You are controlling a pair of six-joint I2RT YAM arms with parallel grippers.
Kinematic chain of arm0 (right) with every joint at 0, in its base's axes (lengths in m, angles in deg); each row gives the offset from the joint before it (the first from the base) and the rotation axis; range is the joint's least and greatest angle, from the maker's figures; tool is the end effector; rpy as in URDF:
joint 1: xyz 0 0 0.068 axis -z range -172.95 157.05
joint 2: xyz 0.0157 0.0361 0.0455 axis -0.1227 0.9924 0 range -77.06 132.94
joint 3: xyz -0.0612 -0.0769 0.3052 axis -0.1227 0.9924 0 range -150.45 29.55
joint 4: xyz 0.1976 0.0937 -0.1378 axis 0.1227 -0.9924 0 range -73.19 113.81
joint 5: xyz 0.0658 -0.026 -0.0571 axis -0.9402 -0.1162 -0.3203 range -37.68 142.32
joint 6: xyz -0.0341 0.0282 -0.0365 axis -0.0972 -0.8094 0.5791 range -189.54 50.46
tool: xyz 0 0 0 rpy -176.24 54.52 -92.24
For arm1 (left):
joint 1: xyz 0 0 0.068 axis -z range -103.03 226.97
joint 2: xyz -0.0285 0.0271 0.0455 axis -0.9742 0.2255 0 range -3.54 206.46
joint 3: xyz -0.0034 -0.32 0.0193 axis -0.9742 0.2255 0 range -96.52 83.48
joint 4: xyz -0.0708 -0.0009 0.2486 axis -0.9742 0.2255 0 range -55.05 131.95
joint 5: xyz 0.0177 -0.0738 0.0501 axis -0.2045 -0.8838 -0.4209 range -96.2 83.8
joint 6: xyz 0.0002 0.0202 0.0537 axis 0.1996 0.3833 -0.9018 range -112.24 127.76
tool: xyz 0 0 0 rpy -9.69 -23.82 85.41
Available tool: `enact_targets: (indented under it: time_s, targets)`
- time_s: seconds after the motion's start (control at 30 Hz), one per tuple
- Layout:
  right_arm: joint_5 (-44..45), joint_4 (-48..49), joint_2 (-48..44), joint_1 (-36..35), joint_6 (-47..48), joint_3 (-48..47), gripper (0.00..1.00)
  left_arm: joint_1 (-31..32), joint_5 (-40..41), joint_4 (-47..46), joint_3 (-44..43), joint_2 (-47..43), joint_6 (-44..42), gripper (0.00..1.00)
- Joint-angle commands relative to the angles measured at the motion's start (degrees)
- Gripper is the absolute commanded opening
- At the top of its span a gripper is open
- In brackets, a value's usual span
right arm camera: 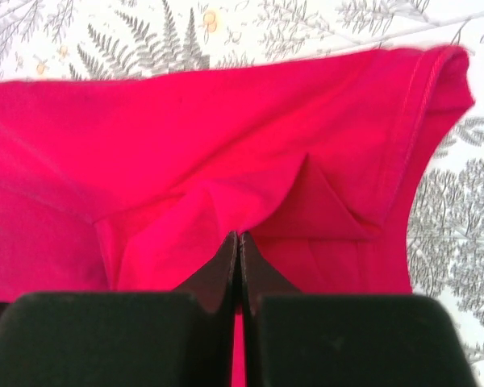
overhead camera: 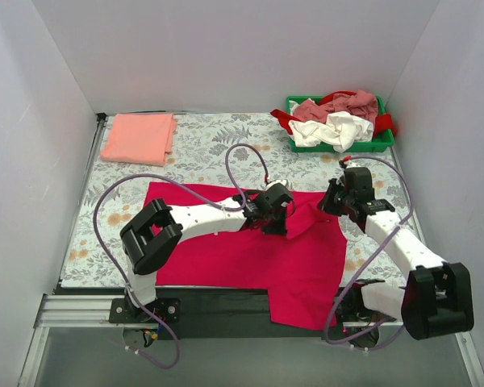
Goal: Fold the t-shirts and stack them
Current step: Fold the tshirt
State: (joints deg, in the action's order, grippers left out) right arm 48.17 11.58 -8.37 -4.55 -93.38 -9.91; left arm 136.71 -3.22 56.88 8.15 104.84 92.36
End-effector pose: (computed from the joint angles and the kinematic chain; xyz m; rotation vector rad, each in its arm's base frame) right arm 0.2271 0.0496 0.2637 0.2102 2.3159 0.3991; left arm 0.2133 -0.3617 0.2352 -0.6233 2.7222 -0.8164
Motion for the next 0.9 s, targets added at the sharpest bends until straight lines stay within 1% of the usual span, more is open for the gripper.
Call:
enact_targets:
  time_s: [0.0, 0.03, 0.1, 0.13, 0.2, 0.3, 0.4, 0.43, 0.57, 0.6, 0.63, 0.67, 0.7, 0.73, 0.77, 0.8, 0.83, 0.87]
  targets:
    - [-3.33, -7.26, -6.26, 0.17, 0.9, 3.24, 0.01, 0.37, -3.24, 0.3, 1.76, -5.81, -2.15, 0.0]
    - [-3.68, -8.15, -7.5, 0.08, 0.98, 3.86, 0.01, 0.37, -4.81, 0.48, 2.03, -5.98, -2.5, 0.0]
    - [-5.34, -10.0, -9.96, 0.17, 0.81, 4.92, 0.01, 0.37, -5.96, 0.65, 2.99, -6.42, -3.03, 0.0]
    - [-7.7, -11.31, -12.41, 0.08, 0.55, 5.97, 0.01, 0.37, -6.23, 0.83, 3.34, -6.42, -3.38, 0.0]
    - [-8.86, -13.16, -14.97, 0.08, 0.1, 7.03, 0.01, 0.37, -7.2, 0.83, 4.05, -6.69, -4.17, 0.0]
    - [-7.38, -18.52, -19.28, 0.08, 0.37, 7.47, 0.01, 0.37, -7.38, 0.57, 6.33, -8.52, -5.05, 0.0]
    - [-6.14, -22.12, -22.27, 0.08, 0.19, 7.65, 0.01, 0.37, -10.01, -0.05, 8.35, -9.41, -6.54, 0.0]
    - [-6.14, -22.57, -23.76, 0.08, -0.42, 7.99, 0.01, 0.37, -12.45, -0.14, 8.71, -9.41, -7.07, 0.0]
    - [-5.44, -24.24, -27.2, 0.08, -2.09, 10.89, 0.01, 0.37, -14.85, -0.31, 10.9, -8.88, -7.43, 0.0]
    - [-4.92, -24.77, -28.25, 0.08, -2.35, 11.77, 0.03, 0.28, -14.59, -0.31, 11.17, -9.06, -7.17, 0.0]
    - [-4.13, -25.03, -28.6, 0.08, -2.7, 12.21, 0.06, 0.28, -14.32, -0.23, 11.34, -9.58, -7.08, 0.0]
    - [-3.68, -25.04, -28.87, 0.08, -2.88, 12.48, 0.12, 0.28, -13.19, 0.12, 11.43, -9.94, -6.99, 0.0]
    - [-3.33, -25.38, -29.22, 0.08, -3.14, 12.83, 0.17, 0.2, -12.66, 0.48, 11.35, -10.29, -6.9, 0.07]
    - [-3.68, -25.3, -29.22, 0.08, -3.06, 12.57, 0.35, 0.28, -12.3, 1.0, 11.35, -10.9, -6.99, 0.39]
    - [-3.33, -25.3, -29.22, 0.08, -2.62, 12.22, 0.43, 0.28, -11.86, 1.01, 11.43, -11.34, -7.08, 0.5]
    - [-2.55, -25.21, -29.22, 0.08, -2.53, 11.78, 0.49, 0.2, -11.77, 1.18, 11.61, -11.69, -7.16, 0.64]
    - [-0.36, -25.04, -29.14, 0.08, -2.36, 10.65, 0.55, 0.2, -11.51, 1.27, 11.52, -12.05, -7.69, 0.83]
    - [0.7, -24.95, -29.05, 0.08, -1.49, 9.68, 0.67, 0.28, -11.33, 1.62, 11.52, -13.09, -7.78, 0.88]
